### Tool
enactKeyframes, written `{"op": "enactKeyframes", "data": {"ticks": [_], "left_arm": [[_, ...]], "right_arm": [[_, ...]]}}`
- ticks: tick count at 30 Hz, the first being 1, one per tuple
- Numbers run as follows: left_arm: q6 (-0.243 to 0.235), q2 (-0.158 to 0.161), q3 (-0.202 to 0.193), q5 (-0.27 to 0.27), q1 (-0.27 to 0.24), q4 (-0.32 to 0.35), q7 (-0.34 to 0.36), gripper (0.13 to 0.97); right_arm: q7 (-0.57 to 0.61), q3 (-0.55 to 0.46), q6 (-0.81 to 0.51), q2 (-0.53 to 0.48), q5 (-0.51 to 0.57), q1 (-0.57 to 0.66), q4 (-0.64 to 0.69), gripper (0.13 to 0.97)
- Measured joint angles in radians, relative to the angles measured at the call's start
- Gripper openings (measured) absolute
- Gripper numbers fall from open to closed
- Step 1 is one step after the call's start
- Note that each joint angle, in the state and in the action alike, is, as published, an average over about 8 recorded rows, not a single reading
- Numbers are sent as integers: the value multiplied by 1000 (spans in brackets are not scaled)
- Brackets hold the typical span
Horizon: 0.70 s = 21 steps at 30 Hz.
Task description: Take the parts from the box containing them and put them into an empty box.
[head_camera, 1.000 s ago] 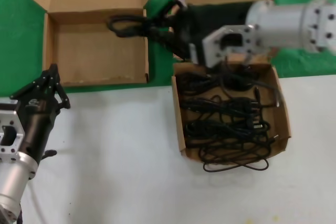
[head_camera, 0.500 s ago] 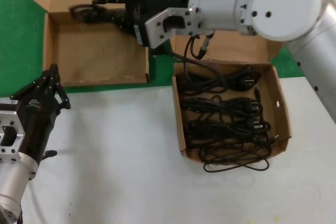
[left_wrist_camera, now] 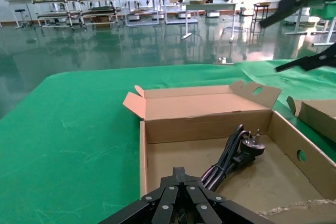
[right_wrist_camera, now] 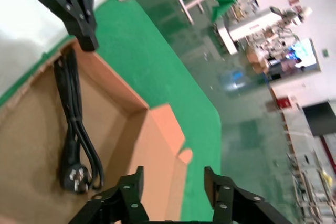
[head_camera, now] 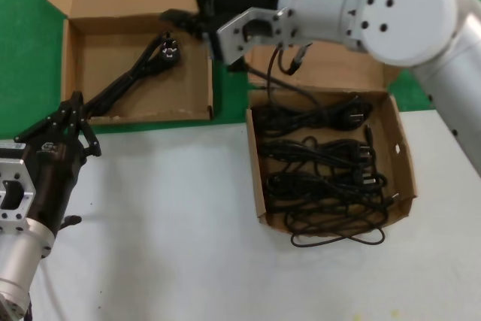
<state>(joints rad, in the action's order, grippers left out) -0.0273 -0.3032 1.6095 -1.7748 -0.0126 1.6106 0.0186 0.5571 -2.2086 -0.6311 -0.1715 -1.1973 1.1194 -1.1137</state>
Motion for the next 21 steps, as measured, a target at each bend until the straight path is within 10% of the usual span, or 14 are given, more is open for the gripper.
{"op": "enactKeyframes", "data": {"ticks": [21], "left_arm": [[0, 0, 0, 0, 0, 0, 0, 149]], "right_arm": [[-130, 120, 17, -214, -38, -214, -254, 761]]}}
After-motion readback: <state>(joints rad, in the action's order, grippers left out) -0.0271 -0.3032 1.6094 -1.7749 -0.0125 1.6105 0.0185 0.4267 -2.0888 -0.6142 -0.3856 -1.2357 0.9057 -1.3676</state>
